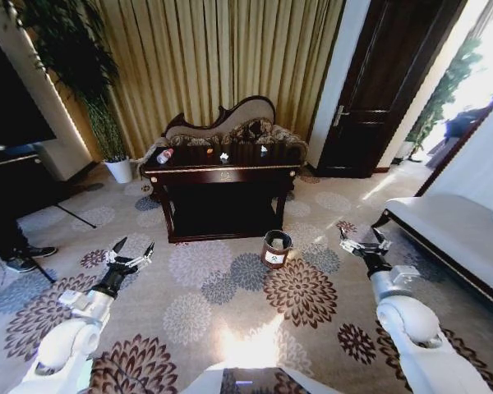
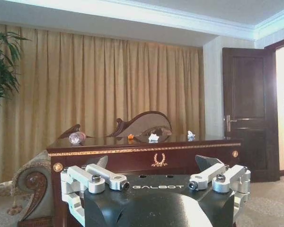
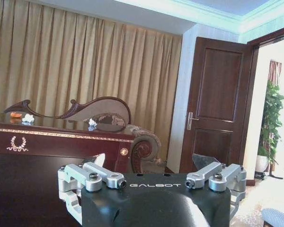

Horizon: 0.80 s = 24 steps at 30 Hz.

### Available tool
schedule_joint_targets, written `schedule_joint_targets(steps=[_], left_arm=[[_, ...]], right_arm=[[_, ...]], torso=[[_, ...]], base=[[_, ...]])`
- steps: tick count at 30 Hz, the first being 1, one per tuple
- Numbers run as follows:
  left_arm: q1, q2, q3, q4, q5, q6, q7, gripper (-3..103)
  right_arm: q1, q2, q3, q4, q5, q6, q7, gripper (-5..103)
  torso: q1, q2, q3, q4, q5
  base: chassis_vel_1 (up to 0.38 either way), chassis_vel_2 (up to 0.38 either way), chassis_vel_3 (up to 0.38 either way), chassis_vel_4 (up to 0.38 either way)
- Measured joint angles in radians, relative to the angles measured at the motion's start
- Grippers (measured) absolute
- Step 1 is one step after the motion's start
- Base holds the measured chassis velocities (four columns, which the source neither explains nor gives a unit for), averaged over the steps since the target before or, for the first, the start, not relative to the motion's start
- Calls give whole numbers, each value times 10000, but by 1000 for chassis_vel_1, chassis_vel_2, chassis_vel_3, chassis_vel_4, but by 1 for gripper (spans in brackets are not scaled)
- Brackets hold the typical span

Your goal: Move to the front of the table and place the trash on the table into the trash bin.

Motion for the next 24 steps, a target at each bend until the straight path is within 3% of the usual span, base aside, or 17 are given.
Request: schedule_joint_targets(steps=[24], left_arm=[[15,-123,3,213,392,-140,-53,100]], right_arm=[[-2,151,-272,-19,338,-451,0,100]], torso=[[0,0,0,0,0]], base=[[0,0,0,0]])
